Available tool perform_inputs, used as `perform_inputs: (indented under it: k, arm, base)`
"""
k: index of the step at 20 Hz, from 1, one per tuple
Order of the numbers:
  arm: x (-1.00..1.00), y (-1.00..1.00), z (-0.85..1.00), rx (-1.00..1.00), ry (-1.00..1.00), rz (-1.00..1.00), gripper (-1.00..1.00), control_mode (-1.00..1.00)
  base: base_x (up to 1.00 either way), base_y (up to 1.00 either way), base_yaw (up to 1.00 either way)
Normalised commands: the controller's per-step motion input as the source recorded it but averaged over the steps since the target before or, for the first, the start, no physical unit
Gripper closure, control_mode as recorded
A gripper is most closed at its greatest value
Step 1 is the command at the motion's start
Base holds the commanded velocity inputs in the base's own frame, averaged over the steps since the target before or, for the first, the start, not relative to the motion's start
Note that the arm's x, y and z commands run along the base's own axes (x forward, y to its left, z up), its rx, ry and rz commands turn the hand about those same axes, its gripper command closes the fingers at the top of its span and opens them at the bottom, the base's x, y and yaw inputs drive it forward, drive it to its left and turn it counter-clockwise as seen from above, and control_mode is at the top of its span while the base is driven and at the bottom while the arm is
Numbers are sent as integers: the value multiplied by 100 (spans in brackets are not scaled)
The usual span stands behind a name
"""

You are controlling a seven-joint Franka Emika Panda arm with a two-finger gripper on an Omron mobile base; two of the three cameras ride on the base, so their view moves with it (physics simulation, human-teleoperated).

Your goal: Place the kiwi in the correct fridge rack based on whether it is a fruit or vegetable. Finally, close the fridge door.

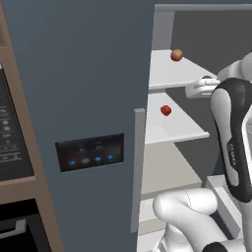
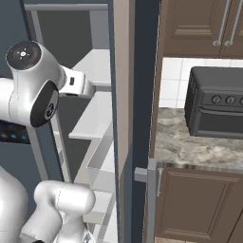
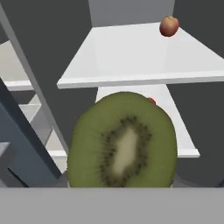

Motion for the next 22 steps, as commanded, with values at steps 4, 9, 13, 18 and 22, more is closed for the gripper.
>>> perform_inputs:
  k: [4,9,13,18,22]
  arm:
    - [55,-17,7,0,-2,0,100,-100]
    - [63,-22,9,0,4,0,100,-100]
    - [72,-21,2,0,12,0,100,-100]
    - [74,-7,0,0,6,0,100,-100]
    - [71,-24,0,0,3,0,100,-100]
  base:
    - [0,0,0]
    - [0,0,0]
    - [0,0,0]
    - [0,0,0]
    - [0,0,0]
